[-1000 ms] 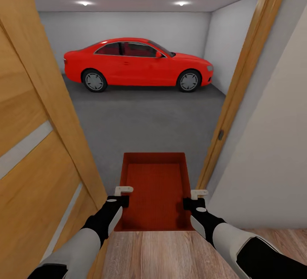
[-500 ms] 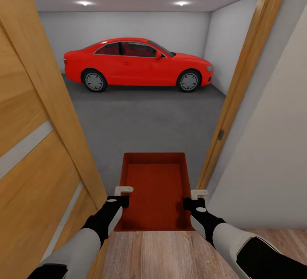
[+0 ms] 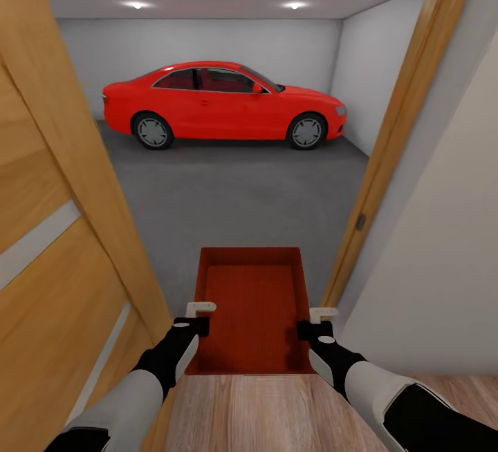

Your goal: Move the two storage containers from the living room to the garage. In the garage, place one container on the floor and stack the other container on top of it (either order is fine).

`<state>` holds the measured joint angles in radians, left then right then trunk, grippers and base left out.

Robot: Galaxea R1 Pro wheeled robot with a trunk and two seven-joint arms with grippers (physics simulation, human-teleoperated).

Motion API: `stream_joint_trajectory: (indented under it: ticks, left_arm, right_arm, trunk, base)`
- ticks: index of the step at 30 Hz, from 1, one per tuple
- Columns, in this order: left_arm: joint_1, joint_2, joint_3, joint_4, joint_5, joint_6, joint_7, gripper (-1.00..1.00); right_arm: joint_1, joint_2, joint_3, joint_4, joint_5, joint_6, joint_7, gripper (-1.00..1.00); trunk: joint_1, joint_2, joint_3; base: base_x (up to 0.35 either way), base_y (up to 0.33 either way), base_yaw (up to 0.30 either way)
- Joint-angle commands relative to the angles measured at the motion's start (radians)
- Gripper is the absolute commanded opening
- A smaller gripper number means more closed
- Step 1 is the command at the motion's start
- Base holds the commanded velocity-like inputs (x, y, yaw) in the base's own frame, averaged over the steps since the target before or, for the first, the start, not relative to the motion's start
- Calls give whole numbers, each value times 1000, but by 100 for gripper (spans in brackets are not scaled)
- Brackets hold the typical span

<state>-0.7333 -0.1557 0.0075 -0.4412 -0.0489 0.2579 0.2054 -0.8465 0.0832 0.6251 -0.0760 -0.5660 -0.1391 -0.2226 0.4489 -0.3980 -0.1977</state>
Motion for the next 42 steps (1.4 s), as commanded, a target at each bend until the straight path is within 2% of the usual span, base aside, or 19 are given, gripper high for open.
stream_joint_trajectory:
  ticks: [1, 42]
  left_arm:
    - [0, 1, -13, 51, 10, 13, 8, -100]
    - [0, 1, -12, 52, 11, 14, 9, -100]
  right_arm:
    - [-2, -6, -12, -2, 6, -5, -6, -100]
    - [-2, -5, -11, -2, 7, -5, -6, -100]
  trunk:
    - [1, -2, -2]
    - [1, -2, -2]
  base:
    - [296, 0, 0]
    - [322, 0, 0]
